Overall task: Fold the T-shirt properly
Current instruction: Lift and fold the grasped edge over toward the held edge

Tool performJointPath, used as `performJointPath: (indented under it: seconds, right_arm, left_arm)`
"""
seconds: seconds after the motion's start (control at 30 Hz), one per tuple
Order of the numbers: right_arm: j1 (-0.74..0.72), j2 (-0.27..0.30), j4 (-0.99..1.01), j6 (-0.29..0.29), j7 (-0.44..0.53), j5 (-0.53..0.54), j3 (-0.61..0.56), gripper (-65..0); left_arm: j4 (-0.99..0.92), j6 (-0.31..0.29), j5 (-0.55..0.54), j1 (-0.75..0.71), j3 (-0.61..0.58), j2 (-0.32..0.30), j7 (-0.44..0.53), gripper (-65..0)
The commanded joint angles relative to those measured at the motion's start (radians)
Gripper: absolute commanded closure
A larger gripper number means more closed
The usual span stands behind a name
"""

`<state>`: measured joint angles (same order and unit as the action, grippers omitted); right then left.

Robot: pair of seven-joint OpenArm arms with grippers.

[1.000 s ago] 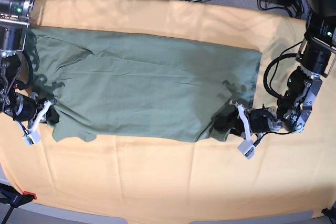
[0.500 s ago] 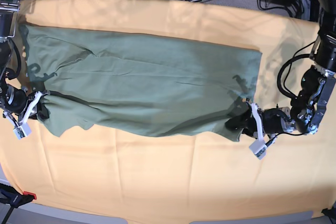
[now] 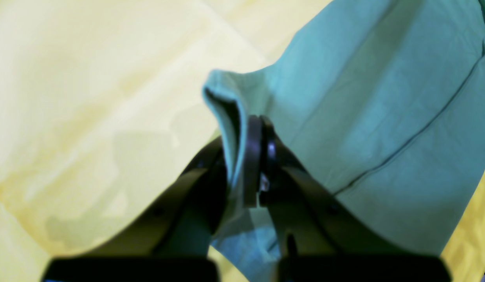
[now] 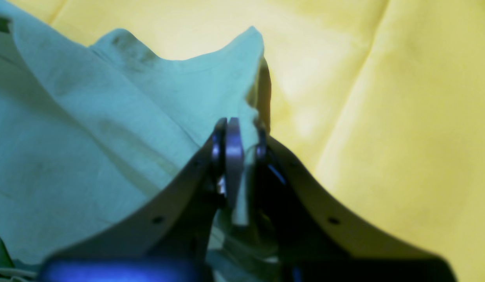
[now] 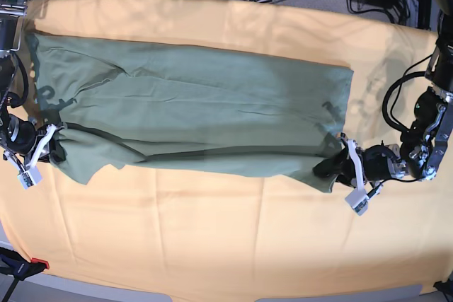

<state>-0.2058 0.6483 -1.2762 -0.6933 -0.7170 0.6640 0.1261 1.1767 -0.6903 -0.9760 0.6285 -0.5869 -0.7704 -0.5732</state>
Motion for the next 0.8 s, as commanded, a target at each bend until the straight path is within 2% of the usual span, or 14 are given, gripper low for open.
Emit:
performJointPath:
  seconds: [0.0,0.2,0.43,0.6,0.77]
  right_arm:
    - [-0.024,0.036,-0.018,-0.005,0.027,0.012,0.014,0.0]
    - [-0.024,0.050,-0.018,-0.005,0.029,0.014,0.066,0.0]
    - [-0.007,0.046,-0.017,-0.005,0.016,0.017,0.071,0.0]
    - [0.013,0.046,-0.017,-0.005,-0.037,0.017,0.070,0.0]
    - [0.032,0.046,-0.017,-0.005,-0.110,0.017,0.070,0.0]
  left_arm:
    - [0.011,-0.008,-0.016,0.031,0.014,-0.017,0.026,0.0]
    - [0.011,-0.008,-0.016,0.031,0.014,-0.025,0.023,0.0]
    - [0.011,-0.008,-0.019,0.032,0.014,-0.048,0.013,0.0]
    - [0.011,-0.008,-0.126,0.031,0.013,-0.050,-0.106,0.0]
    - [0.019,-0.008,-0.297,0.032,0.014,-0.063,-0.340,0.0]
